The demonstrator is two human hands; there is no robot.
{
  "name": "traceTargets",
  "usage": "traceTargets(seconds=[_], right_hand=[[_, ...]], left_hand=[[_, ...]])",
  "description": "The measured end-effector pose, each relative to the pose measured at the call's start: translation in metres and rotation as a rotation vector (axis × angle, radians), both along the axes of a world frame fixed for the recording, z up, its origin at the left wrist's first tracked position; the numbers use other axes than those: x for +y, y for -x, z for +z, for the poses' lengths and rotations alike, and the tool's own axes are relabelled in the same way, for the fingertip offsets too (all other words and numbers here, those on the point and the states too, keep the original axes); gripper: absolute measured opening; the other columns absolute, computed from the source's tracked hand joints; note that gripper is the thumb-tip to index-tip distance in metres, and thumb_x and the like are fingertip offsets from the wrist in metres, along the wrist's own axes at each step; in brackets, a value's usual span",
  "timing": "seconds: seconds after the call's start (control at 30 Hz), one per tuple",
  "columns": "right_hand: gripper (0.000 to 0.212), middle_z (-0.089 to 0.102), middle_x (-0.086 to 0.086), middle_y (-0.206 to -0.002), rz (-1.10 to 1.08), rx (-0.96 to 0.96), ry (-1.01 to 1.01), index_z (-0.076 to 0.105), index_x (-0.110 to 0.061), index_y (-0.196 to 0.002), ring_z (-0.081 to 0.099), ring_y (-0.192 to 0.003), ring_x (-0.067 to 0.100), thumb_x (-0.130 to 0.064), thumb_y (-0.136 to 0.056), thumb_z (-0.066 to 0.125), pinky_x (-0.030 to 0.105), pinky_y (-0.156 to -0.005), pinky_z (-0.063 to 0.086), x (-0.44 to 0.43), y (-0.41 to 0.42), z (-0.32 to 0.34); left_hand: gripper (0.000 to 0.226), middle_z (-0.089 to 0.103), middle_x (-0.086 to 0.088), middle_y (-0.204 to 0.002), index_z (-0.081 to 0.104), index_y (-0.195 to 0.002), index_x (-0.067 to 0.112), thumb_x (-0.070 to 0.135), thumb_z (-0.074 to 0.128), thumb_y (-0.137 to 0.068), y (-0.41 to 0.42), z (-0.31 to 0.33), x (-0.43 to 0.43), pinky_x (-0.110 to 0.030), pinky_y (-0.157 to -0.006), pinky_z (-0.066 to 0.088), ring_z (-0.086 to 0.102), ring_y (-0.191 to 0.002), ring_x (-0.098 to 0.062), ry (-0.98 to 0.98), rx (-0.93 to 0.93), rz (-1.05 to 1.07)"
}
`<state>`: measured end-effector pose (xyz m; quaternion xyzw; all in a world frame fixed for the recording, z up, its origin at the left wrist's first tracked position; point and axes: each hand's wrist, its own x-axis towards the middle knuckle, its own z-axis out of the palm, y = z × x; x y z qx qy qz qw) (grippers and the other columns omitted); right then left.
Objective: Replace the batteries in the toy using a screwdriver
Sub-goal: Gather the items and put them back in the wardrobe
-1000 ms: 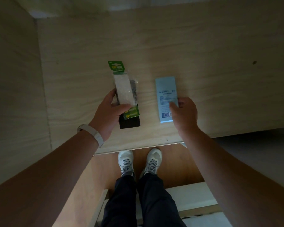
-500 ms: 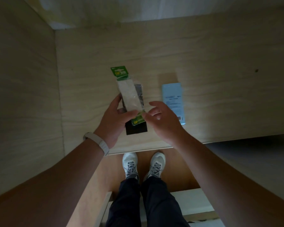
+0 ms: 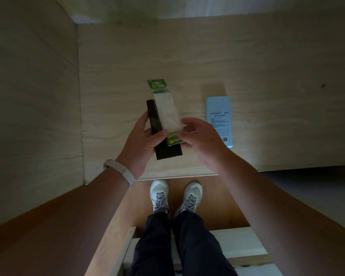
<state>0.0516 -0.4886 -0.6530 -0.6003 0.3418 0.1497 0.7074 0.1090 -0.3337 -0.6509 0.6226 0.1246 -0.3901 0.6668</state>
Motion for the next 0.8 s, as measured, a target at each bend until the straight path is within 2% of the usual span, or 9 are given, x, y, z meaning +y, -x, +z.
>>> traceTargets(seconds=[0.1,0.23,0.3,0.43,0.5,0.6,0.8], right_hand=[[0.03,0.057,-0.002,-0.076,-0.057,-0.007,0.016,0.062,-0.023,-0.1,0.064,-0.077,0.013,0.002,-0.085,0.069,0.03,-0.076,0.057,-0.006,-0.003,-0.002],[0.029,0.063,0.001,-0.082,-0.032,0.086,0.307,0.06,-0.021,-0.107,0.068,-0.08,0.019,-0.011,-0.083,0.073,0.047,-0.08,0.06,-0.011,-0.002,-0.015],[0.027,0.063,0.0,-0.081,0.0,0.107,0.417,0.058,-0.023,-0.106,0.067,-0.081,0.022,-0.015,-0.083,0.071,0.044,-0.076,0.059,-0.01,-0.001,-0.023],[0.026,0.059,-0.006,-0.074,0.085,0.098,0.538,0.059,-0.018,-0.11,0.058,-0.069,0.011,-0.016,-0.085,0.068,0.026,-0.062,0.045,-0.005,0.0,-0.037],[0.022,0.06,-0.006,-0.078,0.111,0.105,0.606,0.058,-0.019,-0.106,0.056,-0.068,0.006,-0.014,-0.085,0.066,0.018,-0.054,0.04,-0.003,0.001,-0.043],[0.017,0.063,-0.003,-0.086,0.145,0.118,0.685,0.054,-0.02,-0.098,0.057,-0.07,0.007,-0.015,-0.085,0.065,0.019,-0.051,0.036,-0.003,0.001,-0.049],[0.02,0.054,-0.006,-0.078,0.205,0.104,0.751,0.046,-0.021,-0.093,0.052,-0.066,0.008,-0.013,-0.086,0.063,0.021,-0.051,0.034,-0.005,0.006,-0.052]], left_hand=[[0.066,0.074,-0.007,-0.108,0.038,-0.152,0.023,-0.005,0.057,-0.095,-0.003,-0.004,0.004,-0.035,-0.075,0.063,0.075,-0.094,-0.018,-0.05,0.024,0.06],[0.067,0.072,-0.003,-0.108,0.034,-0.153,0.024,-0.003,0.057,-0.097,-0.011,-0.01,0.01,-0.029,-0.067,0.062,0.075,-0.086,-0.011,-0.139,0.033,0.095],[0.067,0.071,-0.002,-0.109,0.033,-0.153,0.025,-0.002,0.058,-0.097,-0.015,-0.015,0.011,-0.029,-0.067,0.061,0.074,-0.087,-0.009,-0.171,0.03,0.097],[0.064,0.07,0.002,-0.103,0.038,-0.149,0.026,-0.004,0.058,-0.096,-0.019,-0.028,0.011,-0.024,-0.059,0.06,0.074,-0.076,-0.004,-0.216,0.018,0.113],[0.065,0.07,0.002,-0.105,0.039,-0.148,0.028,-0.003,0.059,-0.095,-0.021,-0.036,0.012,-0.024,-0.061,0.06,0.074,-0.079,-0.005,-0.226,0.021,0.12],[0.066,0.071,0.001,-0.11,0.041,-0.146,0.031,-0.003,0.061,-0.094,-0.025,-0.046,0.013,-0.027,-0.065,0.06,0.072,-0.089,-0.01,-0.257,0.012,0.109],[0.06,0.069,-0.009,-0.122,0.048,-0.141,0.025,-0.005,0.062,-0.091,-0.027,-0.06,0.013,-0.043,-0.083,0.061,0.07,-0.106,-0.022,-0.283,-0.028,0.111]])
